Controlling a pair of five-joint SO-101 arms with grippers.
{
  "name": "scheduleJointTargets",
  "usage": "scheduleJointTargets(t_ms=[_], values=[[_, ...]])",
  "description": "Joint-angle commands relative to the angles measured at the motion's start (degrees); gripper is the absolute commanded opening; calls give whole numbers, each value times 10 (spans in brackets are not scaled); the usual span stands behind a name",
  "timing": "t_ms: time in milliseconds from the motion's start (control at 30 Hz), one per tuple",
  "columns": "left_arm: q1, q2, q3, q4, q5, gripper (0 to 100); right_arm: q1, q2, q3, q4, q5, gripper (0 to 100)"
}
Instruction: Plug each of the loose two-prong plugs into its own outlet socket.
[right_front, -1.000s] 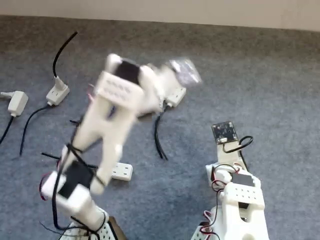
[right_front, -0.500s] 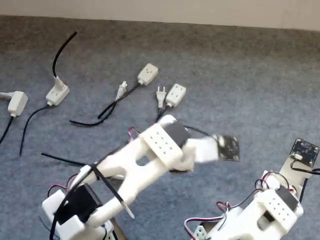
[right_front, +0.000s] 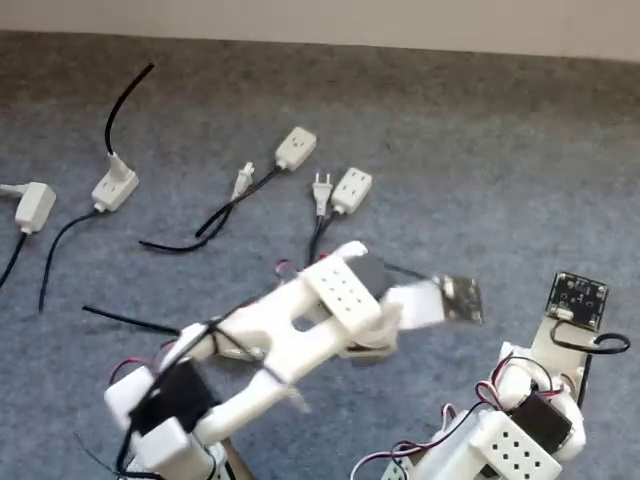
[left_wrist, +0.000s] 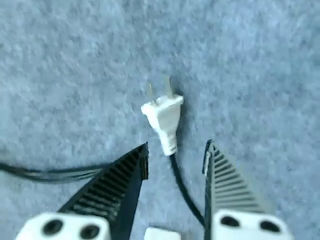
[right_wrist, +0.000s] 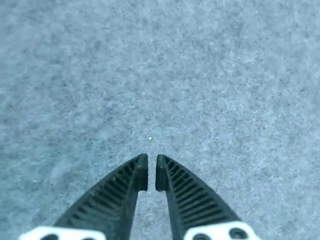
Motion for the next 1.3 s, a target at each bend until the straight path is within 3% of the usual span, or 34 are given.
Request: scheduleJointTargets(t_ms=[0,100,233,400,500,667,833,967,1167,1267], values=[[-51,-86,-7,29,6,182,-33,37,-33,3,7,48],[-122,-142,-36,68,51,182,-84,99,-53,15,7,48],[-273,-182,-87,115,146,181,-167,204,-131,65,33,48],[-429,-189,-57,135,161,181,-281,333,-262,137,102,48],[-495,-190,0,104,154,181,-378,398,-330,163,147,48],[-599,-193,138,16,70,182,-548,500,-419,211,216,48],[-715,-194,260,-102,60,185,-652,600,-453,206,251,48],[-753,-194,338,-192,59,186,-707,646,-462,185,304,48],[-755,-195,461,-348,62,186,-713,676,-490,171,370,53],[-764,-218,475,-354,63,186,-699,685,-492,137,381,53]])
